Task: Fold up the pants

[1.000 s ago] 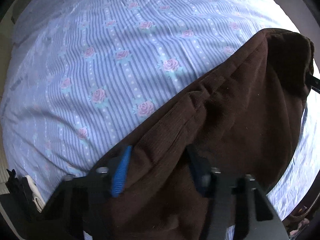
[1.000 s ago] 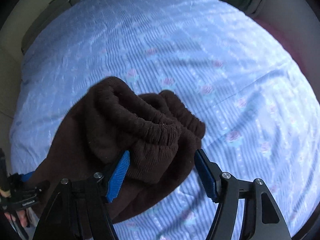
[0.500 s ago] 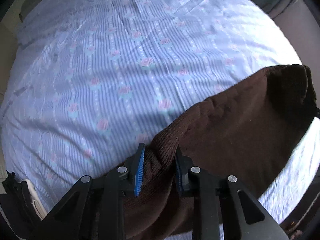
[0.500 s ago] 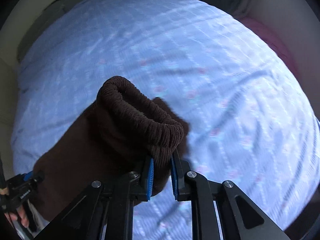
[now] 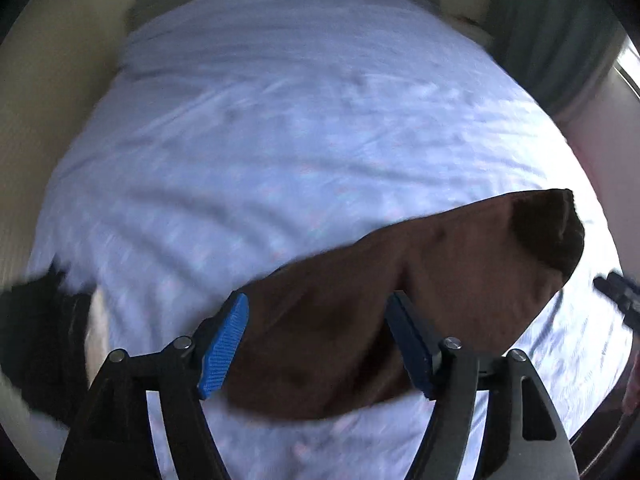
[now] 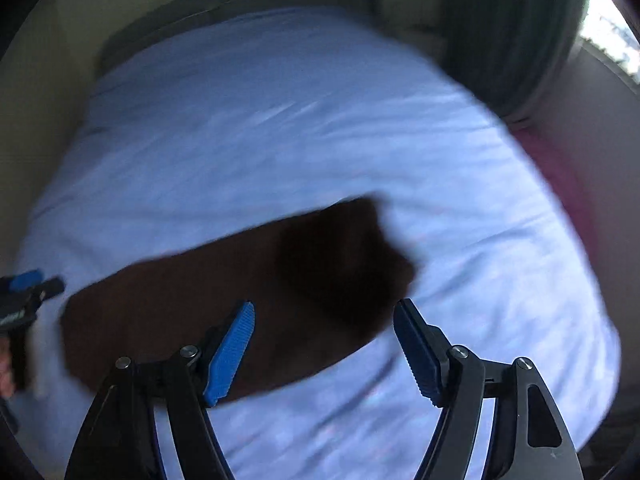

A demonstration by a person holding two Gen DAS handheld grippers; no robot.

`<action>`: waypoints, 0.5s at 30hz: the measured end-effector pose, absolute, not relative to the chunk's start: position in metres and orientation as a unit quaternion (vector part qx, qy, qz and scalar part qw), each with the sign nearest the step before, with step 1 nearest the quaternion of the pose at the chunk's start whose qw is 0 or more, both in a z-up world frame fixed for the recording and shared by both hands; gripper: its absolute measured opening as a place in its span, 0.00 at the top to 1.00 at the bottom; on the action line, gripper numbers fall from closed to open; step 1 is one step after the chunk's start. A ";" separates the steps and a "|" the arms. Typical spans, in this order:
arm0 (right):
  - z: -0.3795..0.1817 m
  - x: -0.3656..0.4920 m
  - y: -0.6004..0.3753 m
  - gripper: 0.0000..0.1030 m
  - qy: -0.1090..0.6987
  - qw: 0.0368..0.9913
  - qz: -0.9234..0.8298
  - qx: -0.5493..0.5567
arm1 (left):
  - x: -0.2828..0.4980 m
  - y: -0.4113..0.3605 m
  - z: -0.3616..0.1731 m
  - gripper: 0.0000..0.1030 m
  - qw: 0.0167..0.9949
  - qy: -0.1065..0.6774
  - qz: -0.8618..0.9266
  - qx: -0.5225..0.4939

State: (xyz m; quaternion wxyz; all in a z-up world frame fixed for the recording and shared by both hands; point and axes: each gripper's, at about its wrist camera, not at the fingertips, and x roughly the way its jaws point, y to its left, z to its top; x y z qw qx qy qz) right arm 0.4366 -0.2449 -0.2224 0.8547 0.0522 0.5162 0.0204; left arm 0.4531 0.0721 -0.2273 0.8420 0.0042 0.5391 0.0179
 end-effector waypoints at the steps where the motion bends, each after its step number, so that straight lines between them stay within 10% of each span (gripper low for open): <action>1: -0.231 0.429 -0.232 0.29 0.528 0.846 0.038 0.059 | 0.436 0.089 -0.230 0.30 0.839 0.542 0.036 -0.009; 15: -0.312 0.380 -0.105 0.30 0.640 0.758 0.123 0.024 | 0.398 0.189 -0.329 0.38 0.783 0.583 0.022 -0.218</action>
